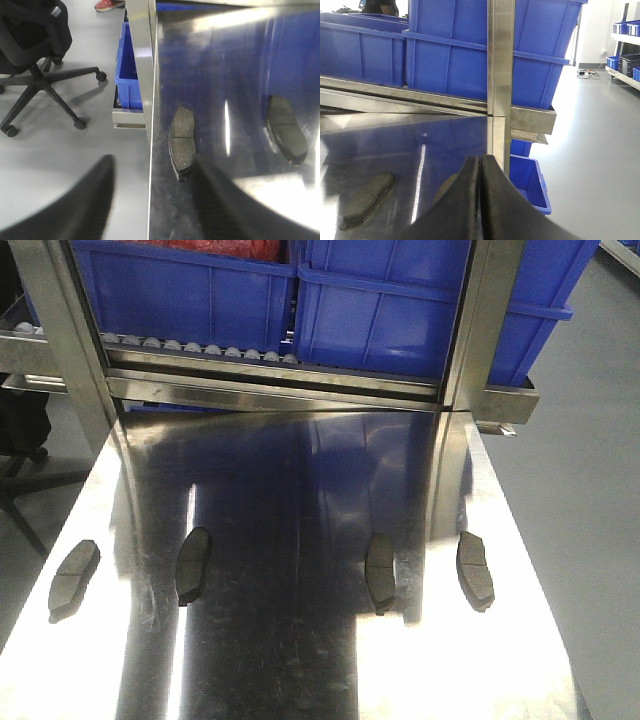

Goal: Move and align brake pads A on conveyor
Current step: 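Move the left gripper down toward the brake pad nearest it, then close the left gripper on the brake pad and lift it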

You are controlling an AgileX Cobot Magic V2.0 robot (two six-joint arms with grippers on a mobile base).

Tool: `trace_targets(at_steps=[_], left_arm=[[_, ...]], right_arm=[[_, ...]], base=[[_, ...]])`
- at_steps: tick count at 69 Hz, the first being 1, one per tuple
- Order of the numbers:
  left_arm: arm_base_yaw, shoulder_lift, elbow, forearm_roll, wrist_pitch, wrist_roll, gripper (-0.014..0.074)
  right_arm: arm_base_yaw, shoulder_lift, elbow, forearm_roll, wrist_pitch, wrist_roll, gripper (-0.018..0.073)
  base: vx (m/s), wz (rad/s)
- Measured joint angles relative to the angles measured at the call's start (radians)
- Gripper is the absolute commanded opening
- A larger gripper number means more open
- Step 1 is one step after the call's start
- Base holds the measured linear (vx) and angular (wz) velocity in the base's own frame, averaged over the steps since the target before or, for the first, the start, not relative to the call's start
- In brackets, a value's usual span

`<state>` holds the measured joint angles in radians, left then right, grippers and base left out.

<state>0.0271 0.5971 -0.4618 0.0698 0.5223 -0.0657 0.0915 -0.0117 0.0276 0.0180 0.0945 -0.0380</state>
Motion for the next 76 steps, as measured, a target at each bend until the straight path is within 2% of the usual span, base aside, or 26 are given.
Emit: trace_targets(at_steps=[8, 21, 37, 54, 76], left_arm=[[0.000, 0.073, -0.021, 0.000, -0.004, 0.011, 0.0568], [0.000, 0.284, -0.190, -0.014, 0.077, 0.018, 0.0565], [-0.040, 0.612, -0.419, -0.112, 0.230, 0.141, 0.0565], [-0.054, 0.941, -0.558, -0.120, 0.281, 0.094, 0.0565], [-0.054, 1.146, -0.634, -0.120, 0.314, 0.091, 0.0563]], right_arm=[[0.000, 0.000, 0.000, 0.000, 0.000, 0.000, -0.0010], [0.000, 0.000, 0.000, 0.000, 0.000, 0.000, -0.0010], [0.000, 0.000, 0.000, 0.000, 0.000, 0.000, -0.0010], [0.000, 0.000, 0.000, 0.000, 0.000, 0.000, -0.0010], [0.000, 0.000, 0.000, 0.000, 0.000, 0.000, -0.0010]], base=[[0.00, 0.00], [0.00, 0.00], [0.00, 0.00], [0.00, 0.00], [0.00, 0.00]])
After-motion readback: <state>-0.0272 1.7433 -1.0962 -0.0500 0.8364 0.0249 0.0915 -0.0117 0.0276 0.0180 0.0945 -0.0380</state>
